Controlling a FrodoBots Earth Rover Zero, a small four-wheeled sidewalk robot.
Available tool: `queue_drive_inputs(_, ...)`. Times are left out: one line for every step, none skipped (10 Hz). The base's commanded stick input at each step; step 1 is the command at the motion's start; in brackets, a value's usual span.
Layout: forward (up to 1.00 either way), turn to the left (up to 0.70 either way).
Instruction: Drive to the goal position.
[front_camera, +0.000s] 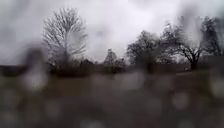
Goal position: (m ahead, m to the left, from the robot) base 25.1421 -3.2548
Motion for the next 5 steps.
queue_drive_inputs(0.70,0.00)
queue_drive_inputs(0.70,0.00)
queue_drive_inputs(0.70,0.00)
queue_drive_inputs(0.70,0.00)
queue_drive_inputs(0.70,0.00)
